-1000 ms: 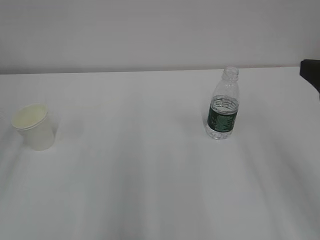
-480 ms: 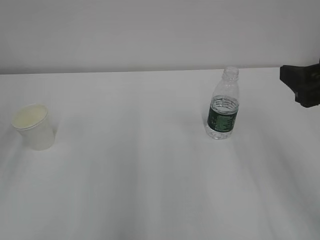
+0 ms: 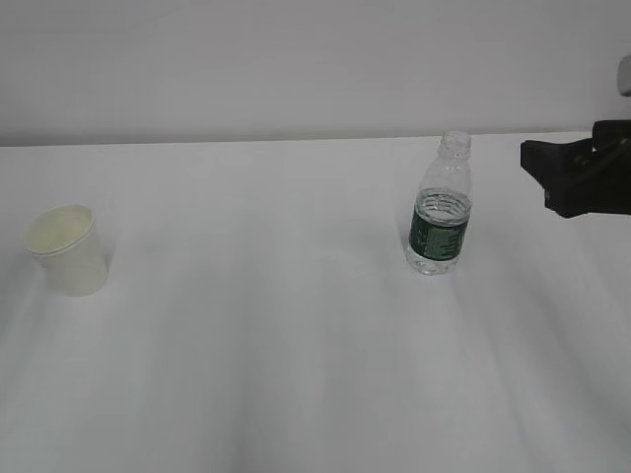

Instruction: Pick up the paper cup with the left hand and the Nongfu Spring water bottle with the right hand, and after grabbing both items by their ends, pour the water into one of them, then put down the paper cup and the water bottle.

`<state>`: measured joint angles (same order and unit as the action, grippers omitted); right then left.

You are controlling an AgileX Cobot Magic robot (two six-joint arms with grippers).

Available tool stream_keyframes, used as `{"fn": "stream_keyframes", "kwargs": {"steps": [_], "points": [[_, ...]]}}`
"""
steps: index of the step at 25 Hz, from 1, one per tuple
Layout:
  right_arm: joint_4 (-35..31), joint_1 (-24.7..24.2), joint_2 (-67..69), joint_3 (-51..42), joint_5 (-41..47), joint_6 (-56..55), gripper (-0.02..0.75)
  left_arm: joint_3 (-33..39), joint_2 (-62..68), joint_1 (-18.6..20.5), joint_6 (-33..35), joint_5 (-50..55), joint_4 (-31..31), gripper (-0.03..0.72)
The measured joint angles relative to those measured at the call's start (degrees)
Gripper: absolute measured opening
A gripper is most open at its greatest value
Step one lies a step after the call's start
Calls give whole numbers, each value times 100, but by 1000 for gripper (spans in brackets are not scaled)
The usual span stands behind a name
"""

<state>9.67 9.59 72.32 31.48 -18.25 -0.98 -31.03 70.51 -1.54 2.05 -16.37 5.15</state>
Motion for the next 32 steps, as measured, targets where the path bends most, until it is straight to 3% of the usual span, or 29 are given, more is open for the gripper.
{"fn": "stream_keyframes", "kwargs": {"steps": [19, 24, 32], "points": [[351, 0, 1089, 36, -793, -166, 592, 0, 897, 0, 0, -568, -22, 526], [487, 0, 1312, 49, -996, -252, 592, 0, 1180, -222, 0, -812, -92, 525], [536, 0, 1616, 49, -1294, -264, 592, 554, 1441, -395, 0, -1988, -127, 524]]}}
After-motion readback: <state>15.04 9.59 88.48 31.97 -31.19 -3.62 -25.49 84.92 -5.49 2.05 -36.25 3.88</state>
